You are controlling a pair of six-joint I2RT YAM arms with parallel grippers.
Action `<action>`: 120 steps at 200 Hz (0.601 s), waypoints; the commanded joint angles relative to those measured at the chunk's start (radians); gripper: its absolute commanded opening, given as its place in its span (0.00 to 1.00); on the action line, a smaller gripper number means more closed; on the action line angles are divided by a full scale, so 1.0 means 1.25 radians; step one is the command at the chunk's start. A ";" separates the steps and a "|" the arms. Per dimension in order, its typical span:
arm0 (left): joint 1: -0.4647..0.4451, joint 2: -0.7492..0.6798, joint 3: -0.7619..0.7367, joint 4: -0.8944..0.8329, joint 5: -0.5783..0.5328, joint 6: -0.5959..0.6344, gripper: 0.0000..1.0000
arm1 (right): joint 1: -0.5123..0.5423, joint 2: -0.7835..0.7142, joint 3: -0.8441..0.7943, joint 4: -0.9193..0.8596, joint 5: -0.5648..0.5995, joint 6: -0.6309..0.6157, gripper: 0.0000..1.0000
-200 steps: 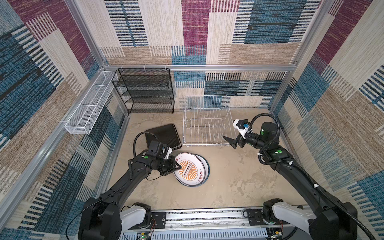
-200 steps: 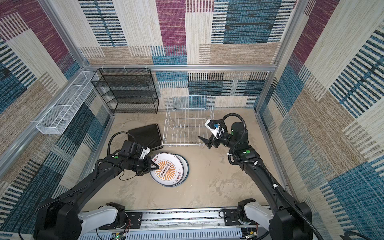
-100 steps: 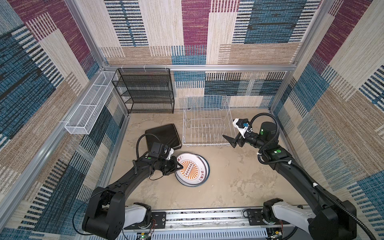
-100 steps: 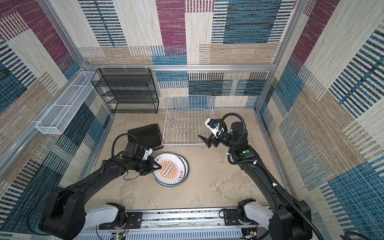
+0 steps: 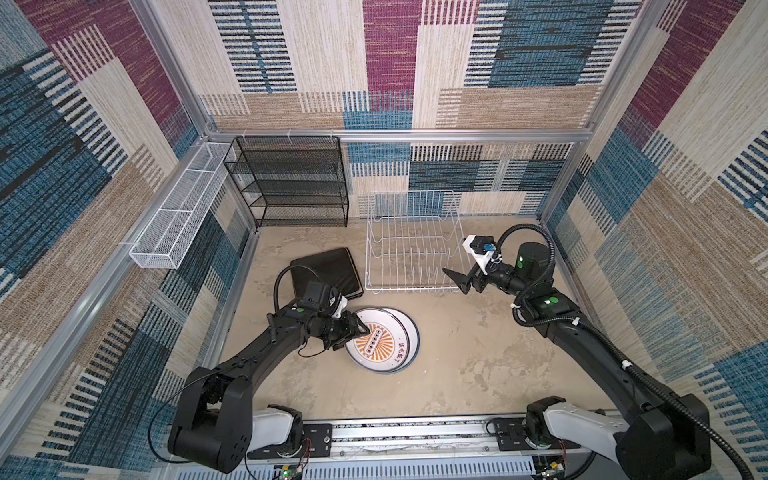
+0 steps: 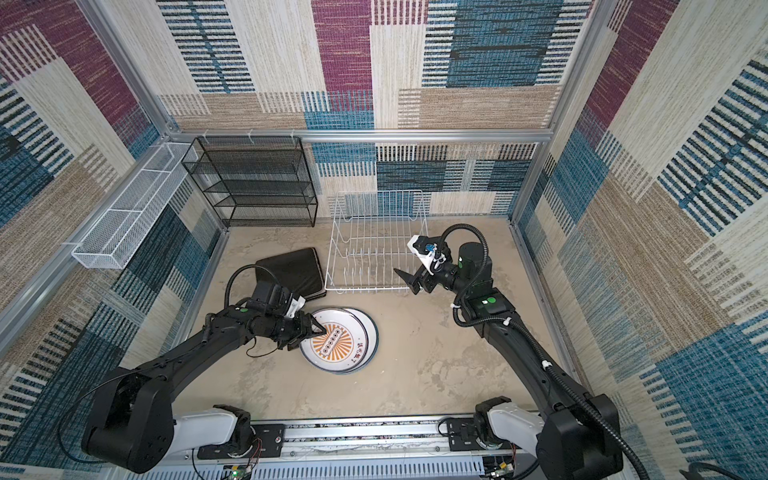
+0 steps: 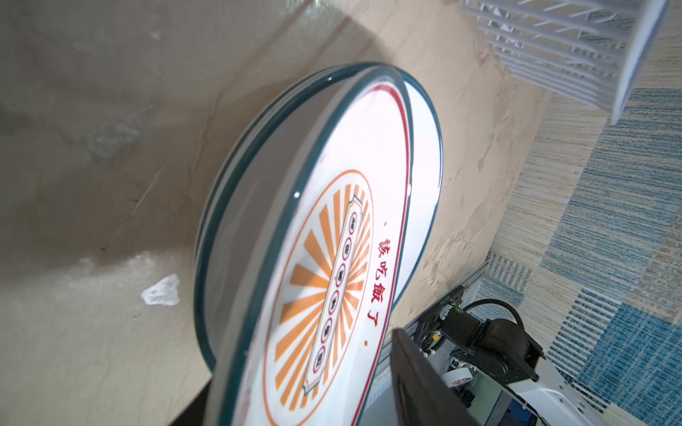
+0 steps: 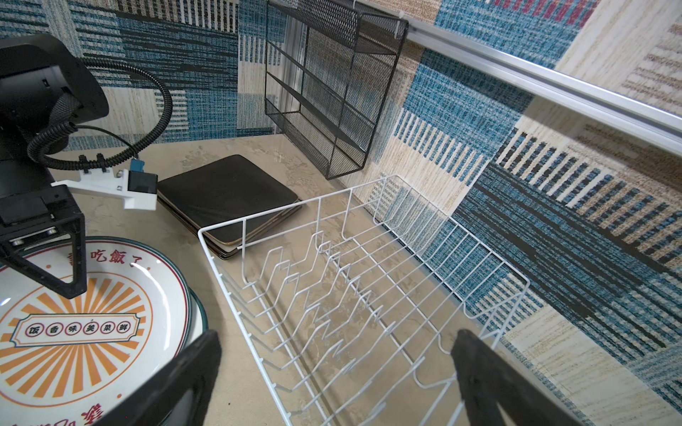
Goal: Unload the plates from the dish rack
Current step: 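Lower the plate flat onto the green-rimmed stack and open the left gripper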
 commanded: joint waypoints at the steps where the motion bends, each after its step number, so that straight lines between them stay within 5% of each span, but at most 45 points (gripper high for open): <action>1: 0.000 0.003 0.030 -0.047 -0.039 0.027 0.64 | 0.000 -0.005 0.003 0.018 0.012 -0.003 1.00; 120: 0.000 0.031 0.116 -0.170 -0.110 0.077 0.69 | 0.001 -0.001 0.000 0.002 0.019 0.001 1.00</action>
